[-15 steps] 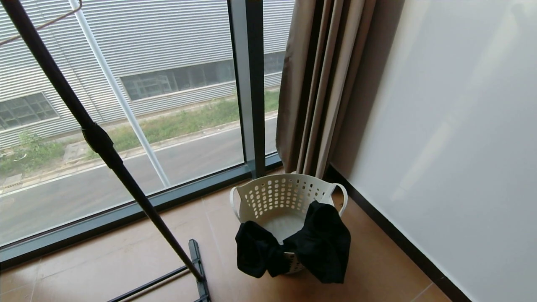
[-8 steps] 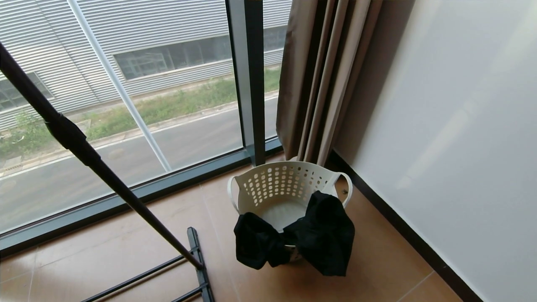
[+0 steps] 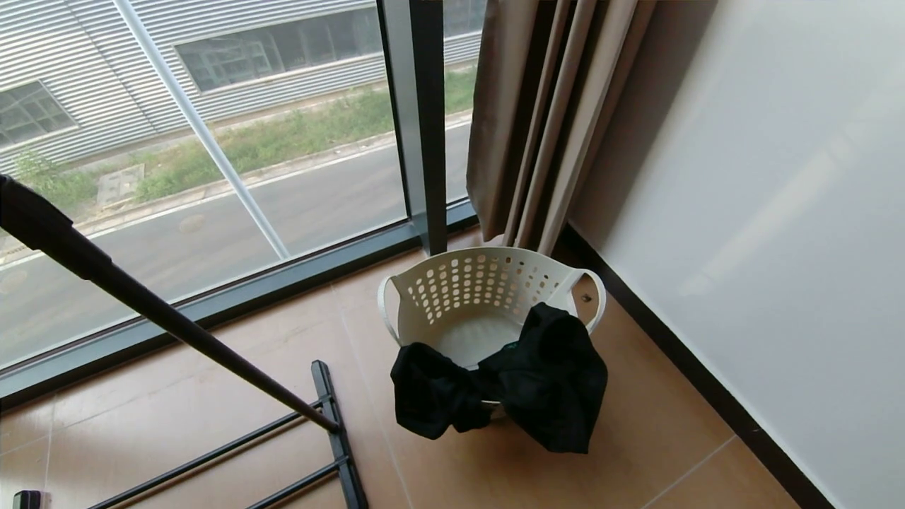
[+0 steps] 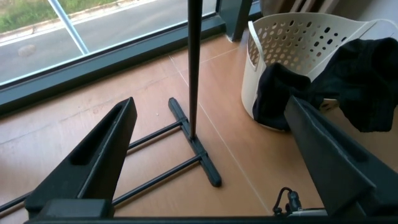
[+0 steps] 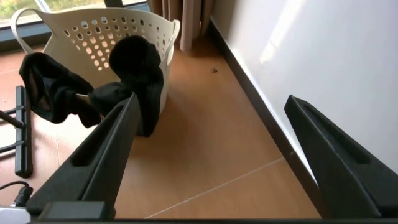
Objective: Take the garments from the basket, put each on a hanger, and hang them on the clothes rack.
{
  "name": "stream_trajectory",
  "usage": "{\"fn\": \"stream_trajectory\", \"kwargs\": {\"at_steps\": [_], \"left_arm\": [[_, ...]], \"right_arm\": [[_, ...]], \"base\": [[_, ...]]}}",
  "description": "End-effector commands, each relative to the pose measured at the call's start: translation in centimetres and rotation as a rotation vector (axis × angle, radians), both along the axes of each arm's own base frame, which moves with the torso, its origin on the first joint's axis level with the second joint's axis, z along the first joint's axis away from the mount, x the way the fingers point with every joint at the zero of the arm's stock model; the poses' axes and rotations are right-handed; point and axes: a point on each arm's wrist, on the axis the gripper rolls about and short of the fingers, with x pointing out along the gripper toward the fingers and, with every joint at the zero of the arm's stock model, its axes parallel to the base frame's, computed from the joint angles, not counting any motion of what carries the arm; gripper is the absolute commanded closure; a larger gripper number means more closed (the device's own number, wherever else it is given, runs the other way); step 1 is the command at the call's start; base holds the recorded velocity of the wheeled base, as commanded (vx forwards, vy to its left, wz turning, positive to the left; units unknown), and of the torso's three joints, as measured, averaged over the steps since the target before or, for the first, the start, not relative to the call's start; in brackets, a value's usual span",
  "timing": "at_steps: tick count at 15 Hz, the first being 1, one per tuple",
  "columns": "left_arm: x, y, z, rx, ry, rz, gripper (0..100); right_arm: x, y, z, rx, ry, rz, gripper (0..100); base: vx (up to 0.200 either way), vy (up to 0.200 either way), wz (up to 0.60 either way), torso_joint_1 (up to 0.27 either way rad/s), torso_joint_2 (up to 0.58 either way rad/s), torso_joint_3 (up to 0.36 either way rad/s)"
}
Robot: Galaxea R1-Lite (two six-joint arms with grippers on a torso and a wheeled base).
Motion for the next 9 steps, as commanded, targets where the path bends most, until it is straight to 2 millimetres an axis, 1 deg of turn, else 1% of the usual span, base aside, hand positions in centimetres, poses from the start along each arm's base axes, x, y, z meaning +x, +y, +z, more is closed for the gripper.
{"fn": "stream_trajectory", "kwargs": {"at_steps": [1,4,6,7,8,9], "left_arm": [[0.0,0.0,0.0,0.000,0.001,0.000,0],[0.0,0.0,0.0,0.002,0.001,0.003,0],[0.0,0.0,0.0,0.006,0.001,0.000,0],[0.0,0.0,0.0,0.003,-0.001,0.002,0],[0.0,0.0,0.0,0.003,0.001,0.002,0],[0.0,0.0,0.0,0.005,0.001,0.002,0]], "right_arm": [[0.0,0.0,0.0,-0.001,-0.001,0.001,0],[0.0,0.0,0.0,-0.011,0.019,0.002,0],[1.3,0.0,0.3,-0.012,0.189,0.002,0],[2.2,0.0,0.7,-0.013,0.278,0.034,0],[2.8,0.1,1.3,-0.017,0.314,0.074,0],[3.9,0.2,2.9,-0.016,0.344,0.130,0]], "base": [[0.000,0.000,0.00,-0.002,0.00,-0.193],[0.000,0.000,0.00,-0.001,0.00,-0.194],[0.000,0.000,0.00,0.005,0.00,-0.168],[0.000,0.000,0.00,0.012,0.00,-0.071],[0.000,0.000,0.00,0.000,0.00,0.000],[0.000,0.000,0.00,0.000,0.00,0.000]]}}
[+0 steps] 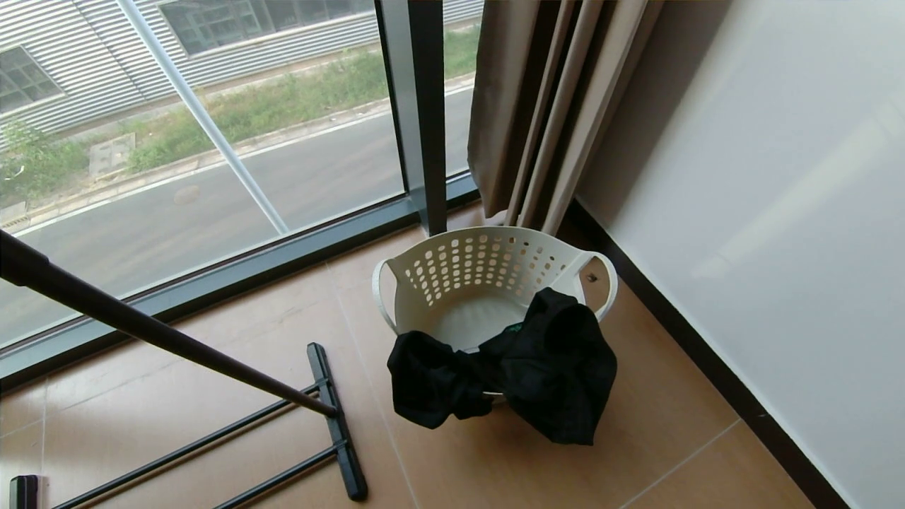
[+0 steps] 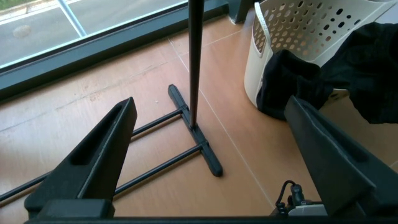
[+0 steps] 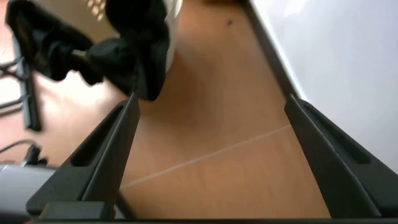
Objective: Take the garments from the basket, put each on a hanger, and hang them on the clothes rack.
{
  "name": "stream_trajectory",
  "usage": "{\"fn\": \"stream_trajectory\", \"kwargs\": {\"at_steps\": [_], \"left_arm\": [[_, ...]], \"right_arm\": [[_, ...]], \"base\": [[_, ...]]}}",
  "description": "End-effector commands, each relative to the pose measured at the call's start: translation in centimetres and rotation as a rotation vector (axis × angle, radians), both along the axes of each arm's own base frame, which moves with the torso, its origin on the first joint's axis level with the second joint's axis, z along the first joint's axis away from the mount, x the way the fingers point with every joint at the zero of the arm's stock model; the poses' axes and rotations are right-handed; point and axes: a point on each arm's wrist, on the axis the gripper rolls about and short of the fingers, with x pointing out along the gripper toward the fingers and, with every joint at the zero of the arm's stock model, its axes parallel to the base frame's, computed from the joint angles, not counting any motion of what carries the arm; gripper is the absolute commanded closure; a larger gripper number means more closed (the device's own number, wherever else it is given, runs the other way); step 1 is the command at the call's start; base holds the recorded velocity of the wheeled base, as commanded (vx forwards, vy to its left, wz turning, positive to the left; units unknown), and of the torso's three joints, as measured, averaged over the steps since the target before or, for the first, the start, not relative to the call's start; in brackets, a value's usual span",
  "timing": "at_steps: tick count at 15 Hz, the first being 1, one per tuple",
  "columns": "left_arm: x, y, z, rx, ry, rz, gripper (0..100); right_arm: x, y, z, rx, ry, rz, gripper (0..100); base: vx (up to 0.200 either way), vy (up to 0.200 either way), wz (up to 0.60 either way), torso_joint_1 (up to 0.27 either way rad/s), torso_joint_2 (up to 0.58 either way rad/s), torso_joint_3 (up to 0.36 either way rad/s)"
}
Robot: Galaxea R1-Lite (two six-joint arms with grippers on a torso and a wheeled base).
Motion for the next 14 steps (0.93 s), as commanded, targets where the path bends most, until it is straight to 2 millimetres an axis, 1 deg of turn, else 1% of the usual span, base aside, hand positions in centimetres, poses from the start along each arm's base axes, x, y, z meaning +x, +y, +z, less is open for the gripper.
{"fn": "stream_trajectory", "kwargs": {"at_steps": [1,3,5,8,9,10,11,12,13,14], "left_arm": [[0.0,0.0,0.0,0.000,0.002,0.001,0],[0.0,0.0,0.0,0.000,0.002,0.002,0],[0.0,0.0,0.0,0.000,0.002,0.001,0],[0.0,0.0,0.0,0.000,0.001,0.001,0],[0.0,0.0,0.0,0.000,0.001,0.001,0],[0.0,0.0,0.0,0.000,0.002,0.001,0],[0.0,0.0,0.0,0.000,0.001,0.001,0],[0.0,0.0,0.0,0.000,0.002,0.001,0],[0.0,0.0,0.0,0.000,0.001,0.002,0],[0.0,0.0,0.0,0.002,0.001,0.001,0]], "right_arm": [[3.9,0.3,3.4,0.000,0.206,0.098,0],[6.3,0.6,5.1,-0.031,0.247,0.133,0],[8.6,1.2,6.0,-0.086,0.275,0.193,0],[12.3,2.9,7.0,-0.182,0.296,0.320,0],[13.0,3.2,7.1,-0.205,0.306,0.342,0],[15.3,4.1,7.3,-0.289,0.329,0.398,0],[16.0,4.3,7.3,-0.315,0.336,0.410,0],[18.3,5.0,7.2,-0.390,0.353,0.446,0],[19.8,5.4,7.1,-0.443,0.362,0.472,0],[22.2,6.1,6.7,-0.530,0.366,0.514,0]], "base": [[0.000,0.000,0.00,0.000,0.00,0.000],[0.000,0.000,0.00,0.000,0.00,0.000],[0.000,0.000,0.00,0.000,0.00,0.000],[0.000,0.000,0.00,0.000,0.00,0.000],[0.000,0.000,0.00,0.000,0.00,0.000],[0.000,0.000,0.00,0.000,0.00,0.000],[0.000,0.000,0.00,0.000,0.00,0.000],[0.000,0.000,0.00,0.000,0.00,0.000],[0.000,0.000,0.00,0.000,0.00,0.000],[0.000,0.000,0.00,0.000,0.00,0.000]]}}
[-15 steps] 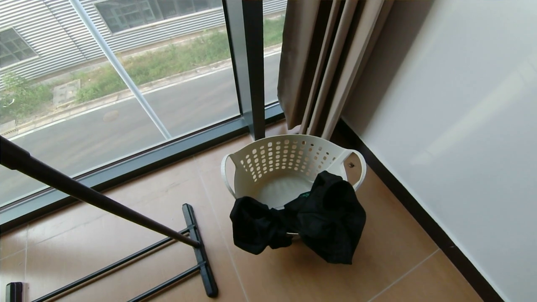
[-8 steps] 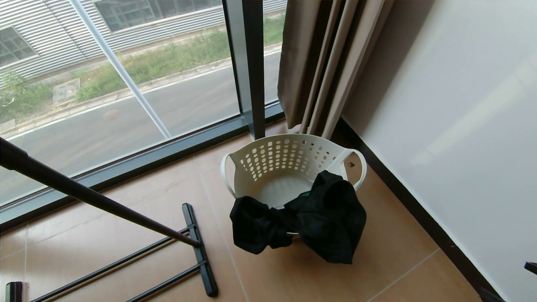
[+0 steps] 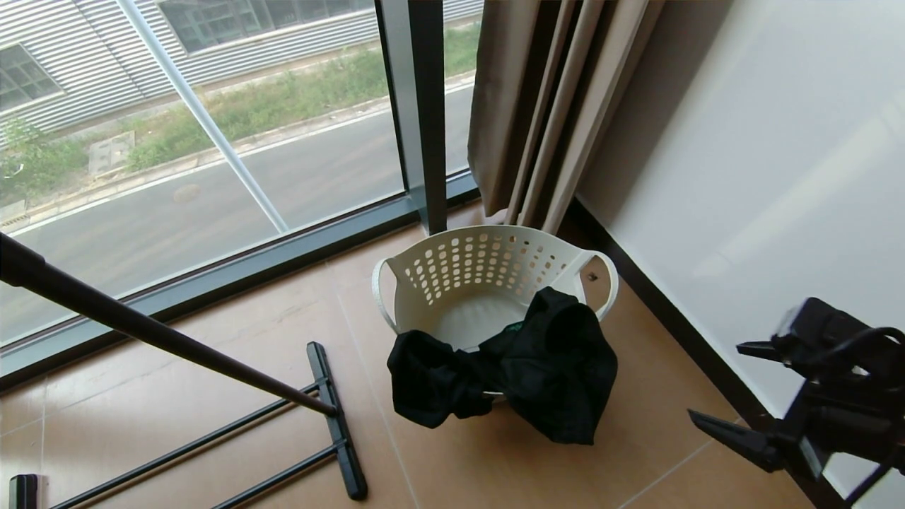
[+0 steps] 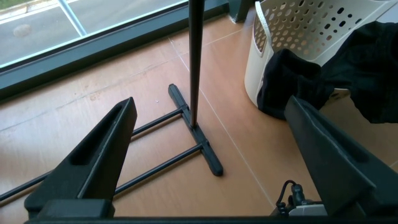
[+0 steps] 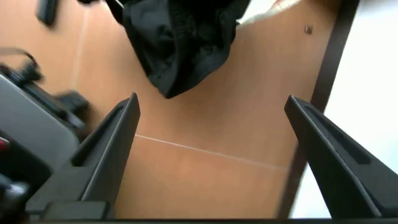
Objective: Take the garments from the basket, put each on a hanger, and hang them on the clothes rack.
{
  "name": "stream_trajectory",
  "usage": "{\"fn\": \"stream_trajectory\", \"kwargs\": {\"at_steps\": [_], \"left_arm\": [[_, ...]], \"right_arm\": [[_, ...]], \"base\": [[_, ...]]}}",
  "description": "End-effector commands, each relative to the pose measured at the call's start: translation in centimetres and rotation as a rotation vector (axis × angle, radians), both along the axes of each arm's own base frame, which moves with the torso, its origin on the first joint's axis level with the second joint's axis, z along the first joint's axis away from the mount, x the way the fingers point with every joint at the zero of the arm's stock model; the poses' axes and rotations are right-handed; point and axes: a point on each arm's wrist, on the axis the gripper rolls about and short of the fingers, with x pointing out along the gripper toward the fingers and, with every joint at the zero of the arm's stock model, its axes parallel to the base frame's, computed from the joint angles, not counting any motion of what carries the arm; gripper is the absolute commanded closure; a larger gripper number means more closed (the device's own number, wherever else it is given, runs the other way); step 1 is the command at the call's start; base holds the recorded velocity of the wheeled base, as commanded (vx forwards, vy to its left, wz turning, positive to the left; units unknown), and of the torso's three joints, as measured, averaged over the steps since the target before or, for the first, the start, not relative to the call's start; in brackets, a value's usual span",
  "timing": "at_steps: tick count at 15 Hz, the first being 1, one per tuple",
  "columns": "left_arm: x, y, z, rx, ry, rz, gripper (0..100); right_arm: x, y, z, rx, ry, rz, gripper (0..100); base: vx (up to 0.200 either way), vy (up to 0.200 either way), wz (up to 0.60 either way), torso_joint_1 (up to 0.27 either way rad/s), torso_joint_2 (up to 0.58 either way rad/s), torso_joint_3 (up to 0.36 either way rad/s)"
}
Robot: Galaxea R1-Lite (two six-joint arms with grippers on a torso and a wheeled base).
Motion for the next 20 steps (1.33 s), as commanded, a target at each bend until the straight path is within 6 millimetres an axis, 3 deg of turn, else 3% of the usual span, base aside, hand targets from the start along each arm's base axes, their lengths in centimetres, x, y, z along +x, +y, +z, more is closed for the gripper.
{"fn": "stream_trajectory", "kwargs": {"at_steps": [1,5,8,10,12,17,20], "left_arm": [[0.0,0.0,0.0,0.000,0.001,0.000,0],[0.0,0.0,0.0,-0.001,0.001,0.000,0],[0.0,0.0,0.0,0.000,0.002,0.000,0],[0.0,0.0,0.0,0.000,0.001,0.000,0],[0.0,0.0,0.0,0.000,0.001,-0.002,0],[0.0,0.0,0.0,0.000,0.001,-0.002,0],[0.0,0.0,0.0,0.002,0.002,0.000,0]], "right_arm": [[6.5,2.0,-1.3,-0.162,0.040,0.117,0],[12.3,3.5,-2.2,-0.422,-0.048,0.304,0],[15.4,4.2,-3.5,-0.617,-0.047,0.270,0],[17.1,5.3,-3.9,-0.626,-0.069,0.272,0],[18.3,5.8,-3.6,-0.617,-0.118,0.261,0],[18.4,7.0,-3.2,-0.607,-0.147,0.285,0],[19.6,7.9,-4.5,-0.614,-0.129,0.298,0]], "base": [[0.000,0.000,0.00,0.000,0.00,0.000],[0.000,0.000,0.00,0.000,0.00,0.000],[0.000,0.000,0.00,0.000,0.00,0.000],[0.000,0.000,0.00,0.000,0.00,0.000],[0.000,0.000,0.00,0.000,0.00,0.000],[0.000,0.000,0.00,0.000,0.00,0.000],[0.000,0.000,0.00,0.000,0.00,0.000]]}}
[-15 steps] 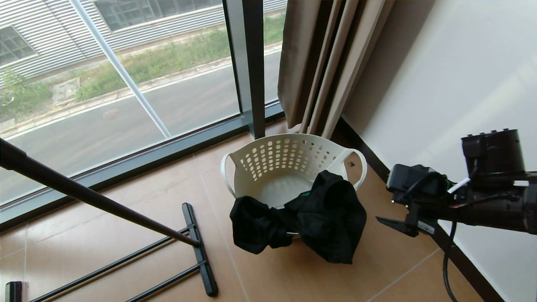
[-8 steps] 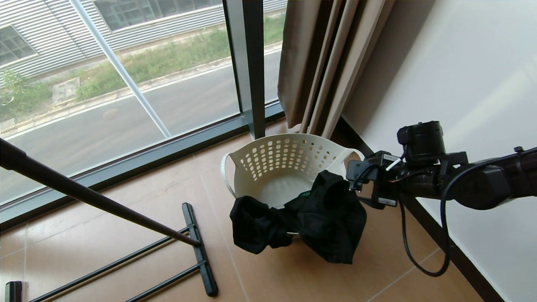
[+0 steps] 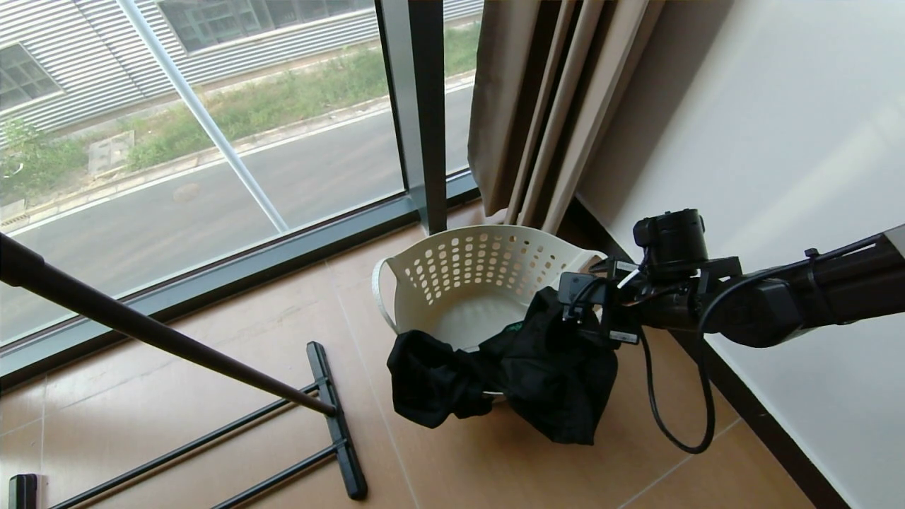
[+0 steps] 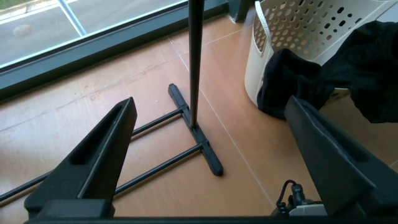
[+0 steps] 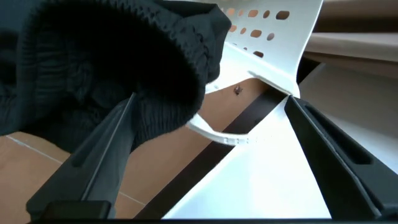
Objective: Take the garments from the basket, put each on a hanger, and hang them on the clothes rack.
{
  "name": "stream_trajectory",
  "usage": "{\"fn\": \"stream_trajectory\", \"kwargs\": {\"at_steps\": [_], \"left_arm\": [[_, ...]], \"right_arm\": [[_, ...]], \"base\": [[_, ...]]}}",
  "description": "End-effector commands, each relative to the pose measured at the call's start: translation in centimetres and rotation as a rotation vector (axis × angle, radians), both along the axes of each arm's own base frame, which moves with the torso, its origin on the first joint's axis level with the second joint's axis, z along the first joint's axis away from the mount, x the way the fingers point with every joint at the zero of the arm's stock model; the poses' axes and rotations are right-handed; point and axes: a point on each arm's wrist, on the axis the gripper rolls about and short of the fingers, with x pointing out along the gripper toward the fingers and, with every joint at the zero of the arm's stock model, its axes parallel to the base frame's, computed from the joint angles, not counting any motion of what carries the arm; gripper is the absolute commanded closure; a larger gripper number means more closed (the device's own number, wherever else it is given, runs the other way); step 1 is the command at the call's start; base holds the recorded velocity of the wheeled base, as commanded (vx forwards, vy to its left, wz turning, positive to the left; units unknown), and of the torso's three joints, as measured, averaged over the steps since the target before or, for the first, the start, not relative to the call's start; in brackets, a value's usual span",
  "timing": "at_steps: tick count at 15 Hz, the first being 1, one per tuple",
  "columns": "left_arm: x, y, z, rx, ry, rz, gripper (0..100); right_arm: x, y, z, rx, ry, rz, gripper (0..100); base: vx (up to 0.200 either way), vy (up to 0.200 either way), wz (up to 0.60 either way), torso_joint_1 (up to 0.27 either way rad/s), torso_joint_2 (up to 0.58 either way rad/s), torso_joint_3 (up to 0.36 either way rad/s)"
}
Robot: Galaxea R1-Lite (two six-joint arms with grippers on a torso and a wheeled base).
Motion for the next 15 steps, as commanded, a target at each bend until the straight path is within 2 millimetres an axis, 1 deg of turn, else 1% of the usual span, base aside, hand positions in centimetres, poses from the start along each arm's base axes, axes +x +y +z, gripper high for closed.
{"fn": "stream_trajectory", "kwargs": {"at_steps": [1,4,6,7,9,10,12,13,14,15], "left_arm": [[0.0,0.0,0.0,0.001,0.002,-0.001,0],[0.0,0.0,0.0,-0.001,0.001,-0.001,0],[0.0,0.0,0.0,0.001,0.002,-0.001,0],[0.0,0.0,0.0,0.001,0.002,-0.002,0],[0.0,0.0,0.0,-0.001,0.002,-0.002,0],[0.0,0.0,0.0,0.001,0.002,-0.001,0],[0.0,0.0,0.0,-0.001,0.002,-0.001,0],[0.0,0.0,0.0,0.001,0.002,-0.001,0],[0.0,0.0,0.0,0.001,0.000,0.001,0],[0.0,0.0,0.0,0.001,0.000,0.001,0]], "right_arm": [[1.0,0.7,-1.0,-0.007,0.013,0.009,0],[2.1,1.1,-1.6,-0.015,0.007,-0.003,0],[2.8,1.4,-1.3,-0.009,-0.014,-0.004,0],[3.4,1.6,-1.4,-0.007,-0.021,-0.004,0],[4.0,1.8,-1.3,-0.002,-0.035,-0.004,0],[4.0,1.8,-1.3,-0.002,-0.035,-0.004,100],[3.8,1.8,-1.3,0.003,-0.032,-0.002,100],[3.3,1.9,-1.2,0.007,-0.024,0.003,100],[2.3,2.1,-0.2,0.021,-0.031,0.008,100],[2.3,2.1,-0.2,0.021,-0.031,0.008,100]], "base": [[0.000,0.000,0.00,0.000,0.00,0.000],[0.000,0.000,0.00,0.000,0.00,0.000],[0.000,0.000,0.00,0.000,0.00,0.000],[0.000,0.000,0.00,0.000,0.00,0.000],[0.000,0.000,0.00,0.000,0.00,0.000],[0.000,0.000,0.00,0.000,0.00,0.000],[0.000,0.000,0.00,0.000,0.00,0.000],[0.000,0.000,0.00,0.000,0.00,0.000],[0.000,0.000,0.00,0.000,0.00,0.000],[0.000,0.000,0.00,0.000,0.00,0.000]]}}
